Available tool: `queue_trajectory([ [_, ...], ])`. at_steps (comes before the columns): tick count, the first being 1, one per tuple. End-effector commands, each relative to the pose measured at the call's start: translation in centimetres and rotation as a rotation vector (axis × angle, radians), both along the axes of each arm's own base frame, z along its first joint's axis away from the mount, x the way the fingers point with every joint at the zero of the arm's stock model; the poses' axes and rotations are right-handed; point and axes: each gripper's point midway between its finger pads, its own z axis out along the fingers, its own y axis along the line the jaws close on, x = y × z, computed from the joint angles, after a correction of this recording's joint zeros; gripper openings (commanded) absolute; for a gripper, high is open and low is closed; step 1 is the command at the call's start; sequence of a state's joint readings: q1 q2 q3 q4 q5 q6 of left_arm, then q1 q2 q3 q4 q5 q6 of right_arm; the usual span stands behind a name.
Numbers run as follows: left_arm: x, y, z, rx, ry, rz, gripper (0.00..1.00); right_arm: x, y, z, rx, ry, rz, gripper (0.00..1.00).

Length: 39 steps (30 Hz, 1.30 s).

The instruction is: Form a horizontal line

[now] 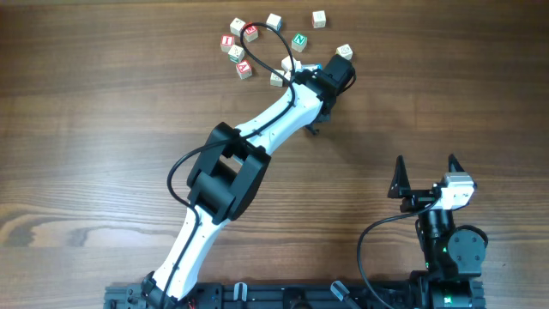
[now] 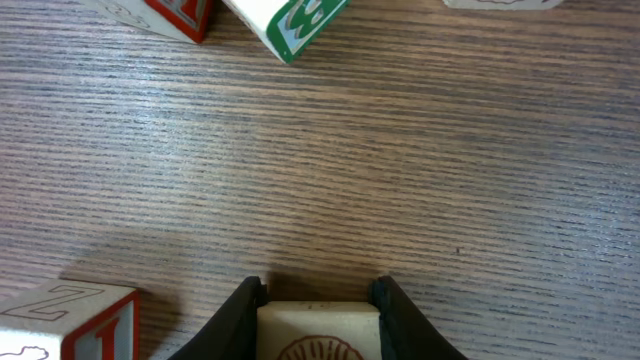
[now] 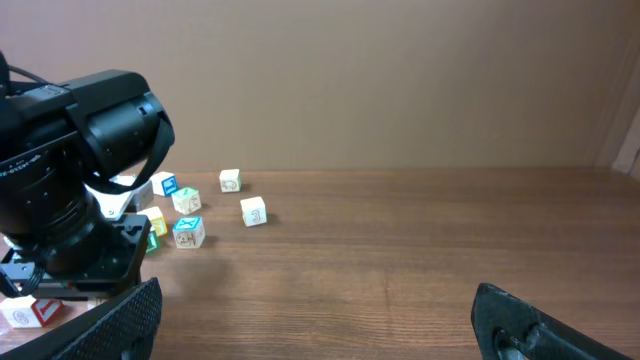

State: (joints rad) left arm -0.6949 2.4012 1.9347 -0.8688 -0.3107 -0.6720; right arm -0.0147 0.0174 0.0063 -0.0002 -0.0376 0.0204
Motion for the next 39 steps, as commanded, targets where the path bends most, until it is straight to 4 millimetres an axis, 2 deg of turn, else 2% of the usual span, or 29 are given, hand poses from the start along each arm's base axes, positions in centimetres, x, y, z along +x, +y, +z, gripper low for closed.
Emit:
queue_trajectory([
  [1,-1.8,0.7,-2.1,0.032,0.053,0.005,0.04,-0.1,0.2,0.3,-0.014,-0.013,0.015,1.00],
  [10,-2.3,1.3,-2.1,0.070,0.075,-0.026,0.04,-0.1,0.2,0.3,-0.014,-0.013,0.015,1.00],
  [15,-2.2,2.4,-1.9,0.129,0.061,-0.016,0.04,-0.1,0.2,0.3,-0.013,-0.013,0.015,1.00],
  [39,-2.2,2.8,-1.9,0.150,0.064,-0.028,0.04,-0.1,0.2,0.3,-0.014,-0.013,0.015,1.00],
])
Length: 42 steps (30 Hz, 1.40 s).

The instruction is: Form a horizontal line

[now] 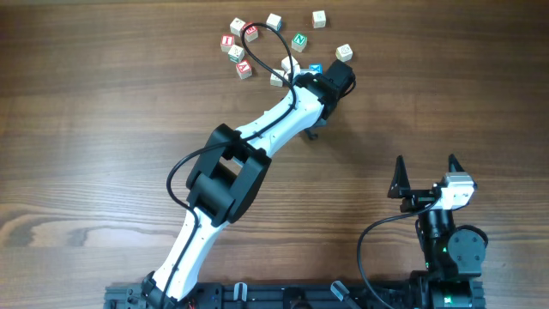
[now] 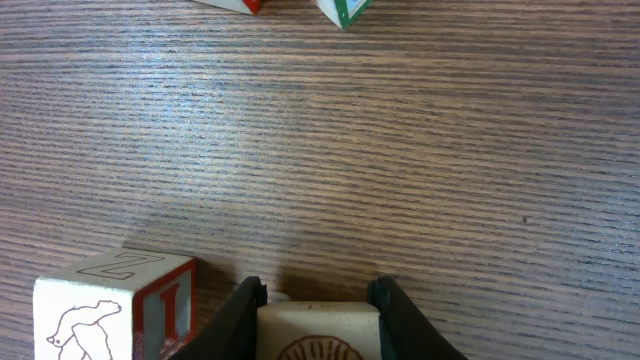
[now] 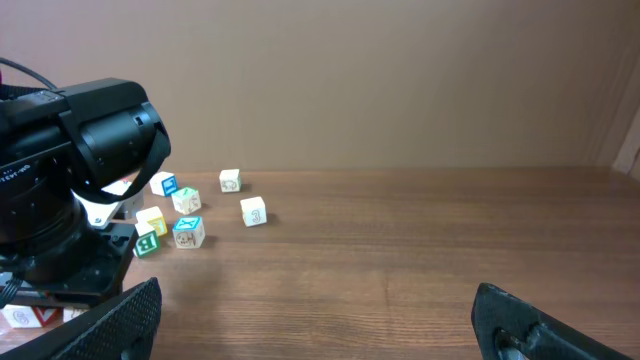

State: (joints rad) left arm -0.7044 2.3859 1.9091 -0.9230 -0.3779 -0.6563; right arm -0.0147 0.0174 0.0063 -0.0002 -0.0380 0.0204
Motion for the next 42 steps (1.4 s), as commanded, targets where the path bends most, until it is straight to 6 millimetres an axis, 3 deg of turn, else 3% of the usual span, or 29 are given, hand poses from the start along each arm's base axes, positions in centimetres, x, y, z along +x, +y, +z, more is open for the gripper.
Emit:
queue_trajectory([
  [1,-1.2,1.2,-2.1,0.052,0.055,-0.015,0.04,-0.1,0.2,0.3,-0.014,-0.013,0.015,1.00],
  [8,-1.6,1.4,-2.7,0.053,0.063,-0.010,0.06,-0.1,0.2,0.3,-0.014,-0.013,0.015,1.00],
  [14,-1.6,1.5,-2.7,0.060,0.067,-0.020,0.24,-0.1,0.2,0.3,-0.014,-0.013,0.015,1.00],
  [22,-1.5,1.6,-2.6,0.069,0.063,-0.019,0.37,-0.1,0.2,0.3,-0.014,-0.013,0.015,1.00],
  [32,-0.8,1.0,-0.3,0.028,0.013,-0.018,0.61,-0.1,0.2,0.3,-0.014,-0.013,0.015,1.00],
  [42,0.2,0.0,0.0,0.000,-0.025,-0.056,0.66,-0.1,0.2,0.2,-0.014,-0.013,0.015,1.00],
])
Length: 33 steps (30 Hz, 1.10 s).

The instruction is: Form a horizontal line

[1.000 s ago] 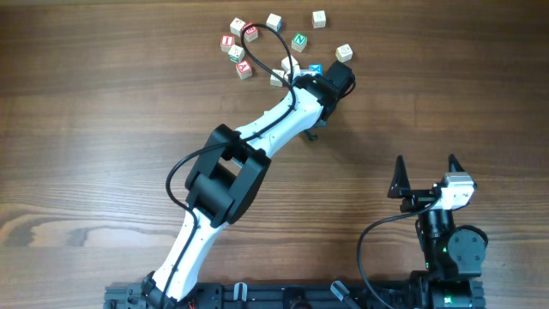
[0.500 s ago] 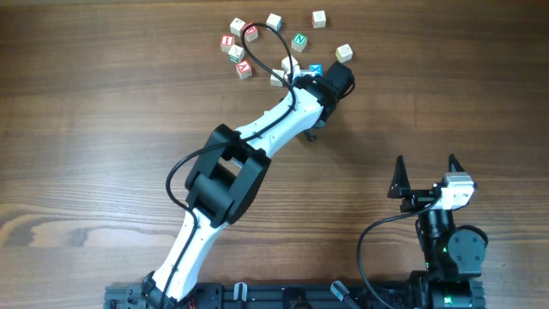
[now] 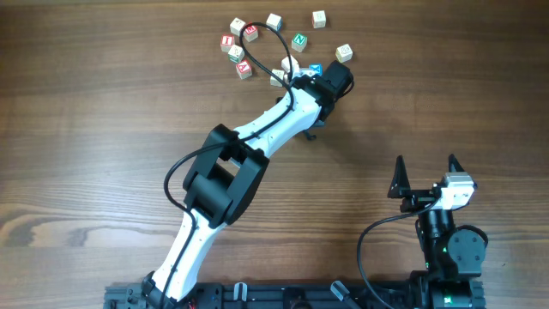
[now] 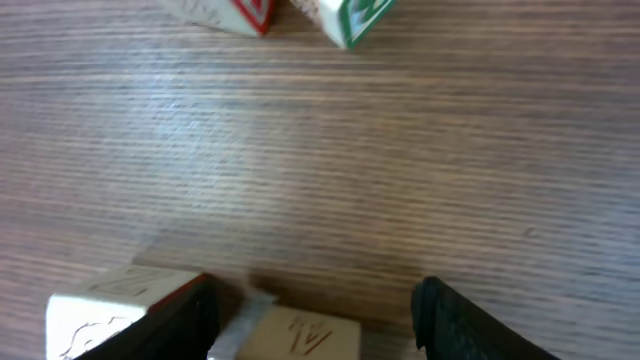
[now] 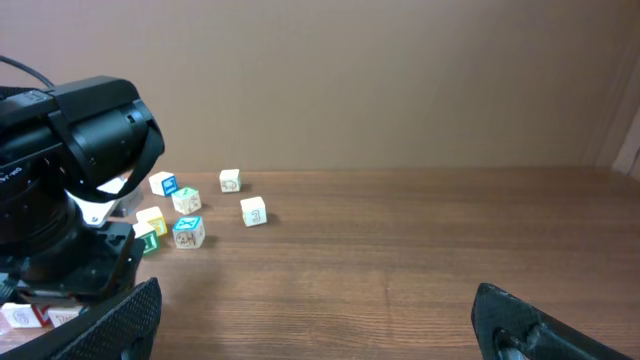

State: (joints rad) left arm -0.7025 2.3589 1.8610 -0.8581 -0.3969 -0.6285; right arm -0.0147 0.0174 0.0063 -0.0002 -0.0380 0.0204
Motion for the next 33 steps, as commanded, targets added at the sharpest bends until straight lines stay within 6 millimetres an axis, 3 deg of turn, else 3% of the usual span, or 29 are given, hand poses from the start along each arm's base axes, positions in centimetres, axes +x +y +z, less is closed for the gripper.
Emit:
queue_trajectory([
  [1,-0.2,-0.2,-0.3,0.005,0.011,-0.049,0.66,-0.1,0.2,0.3,-0.014,-0.013,0.015,1.00],
  [7,1.7,-1.6,2.0,-0.025,-0.049,-0.093,0.67,-0.1,0.2,0.3,-0.014,-0.013,0.015,1.00],
  [10,2.9,-2.2,3.7,-0.057,-0.089,-0.086,0.61,-0.1,0.2,0.2,-0.014,-0.013,0.015,1.00],
  [16,3.6,-2.5,5.5,-0.077,-0.107,-0.082,0.04,-0.1,0.2,0.3,-0.014,-0.013,0.015,1.00],
  [24,-0.8,-2.6,3.6,-0.126,0.116,-0.089,0.04,-0.1,0.2,0.2,-0.014,-0.013,0.015,1.00],
  [33,-4.4,-6.3,3.3,-0.167,0.191,-0.190,0.04,-0.1,0.2,0.3,-0.014,-0.013,0.015,1.00],
])
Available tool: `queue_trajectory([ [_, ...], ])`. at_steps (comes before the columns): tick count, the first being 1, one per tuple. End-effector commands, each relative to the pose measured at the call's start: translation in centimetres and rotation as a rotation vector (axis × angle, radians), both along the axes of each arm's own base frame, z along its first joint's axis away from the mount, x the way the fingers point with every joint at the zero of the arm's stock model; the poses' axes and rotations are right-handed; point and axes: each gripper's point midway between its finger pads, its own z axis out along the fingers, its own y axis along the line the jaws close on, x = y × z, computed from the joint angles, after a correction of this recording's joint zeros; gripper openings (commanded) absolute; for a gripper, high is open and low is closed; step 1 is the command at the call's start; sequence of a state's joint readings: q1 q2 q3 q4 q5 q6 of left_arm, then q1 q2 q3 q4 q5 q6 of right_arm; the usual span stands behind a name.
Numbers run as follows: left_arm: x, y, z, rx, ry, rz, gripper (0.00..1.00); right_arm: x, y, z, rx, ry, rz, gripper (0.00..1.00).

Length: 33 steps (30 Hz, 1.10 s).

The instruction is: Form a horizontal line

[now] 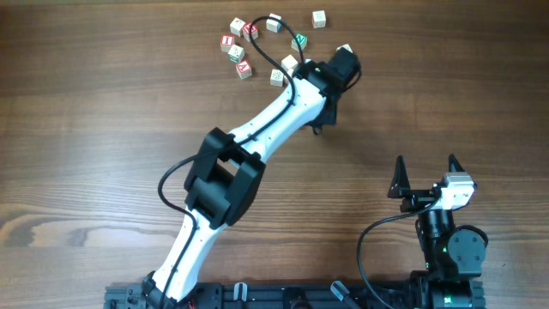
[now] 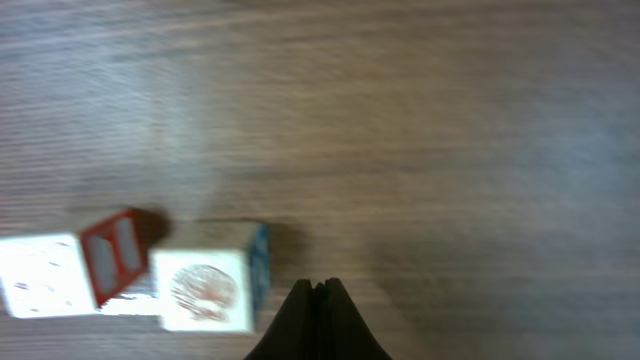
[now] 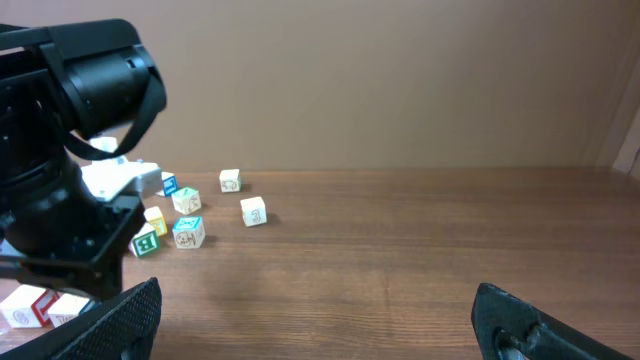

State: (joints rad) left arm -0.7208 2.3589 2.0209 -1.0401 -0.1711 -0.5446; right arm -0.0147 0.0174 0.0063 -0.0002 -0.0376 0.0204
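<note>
In the left wrist view my left gripper [image 2: 318, 292] is shut on nothing, raised above the wood. Just to its left a white block with a red shell picture and a blue side [image 2: 206, 290] rests on the table. A white block with a red side [image 2: 70, 276] sits against it, the two side by side. In the overhead view my left gripper [image 1: 341, 62] is among the scattered letter blocks [image 1: 244, 69] at the far side, and the arm hides the shell block. My right gripper [image 1: 426, 183] stands open and empty near the front right.
Several loose blocks lie around the far middle, such as a green-lettered one [image 1: 298, 40], a lone one [image 1: 319, 18] and a pair [image 1: 290, 63] beside the arm. The left arm [image 3: 70, 150] fills the left of the right wrist view. Bare wood [image 1: 103, 154] lies elsewhere.
My left gripper was open around the shell block on the table. Now it is shut, empty and higher, and the block stays on the table beside the red-sided one.
My left gripper first held the shell block low over bare wood. It then held the block next to a red-sided block. After that it stood open around the set-down block. Now it is shut and clear of it. The right arm never moved.
</note>
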Motion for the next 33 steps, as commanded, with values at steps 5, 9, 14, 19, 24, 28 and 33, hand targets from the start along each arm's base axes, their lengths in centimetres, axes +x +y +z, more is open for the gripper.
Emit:
queue_trajectory([
  [5,-3.0,-1.7,0.2,0.008,0.057,-0.048,0.04,-0.1,0.2,0.3,-0.014,-0.013,0.015,1.00],
  [9,-2.1,-1.0,0.1,0.014,0.039,-0.025,0.04,-0.1,0.2,0.3,-0.013,-0.013,0.015,1.00],
  [14,-0.2,-0.6,0.4,0.001,-0.019,0.003,0.04,-0.1,0.2,0.3,-0.014,-0.013,0.015,1.00],
  [19,0.4,-0.9,-0.1,-0.014,-0.043,-0.002,0.04,-0.1,0.2,0.3,-0.014,-0.013,0.015,1.00],
  [24,-0.2,-0.3,-2.8,-0.005,-0.032,0.000,0.04,-0.1,0.2,0.3,-0.014,-0.013,0.015,1.00],
  [28,-0.6,0.3,-4.5,0.003,-0.024,0.003,0.04,-0.1,0.2,0.3,-0.014,-0.013,0.015,1.00],
  [33,-0.4,0.6,-4.8,0.004,-0.024,0.010,0.04,-0.1,0.2,0.3,-0.014,-0.013,0.015,1.00],
])
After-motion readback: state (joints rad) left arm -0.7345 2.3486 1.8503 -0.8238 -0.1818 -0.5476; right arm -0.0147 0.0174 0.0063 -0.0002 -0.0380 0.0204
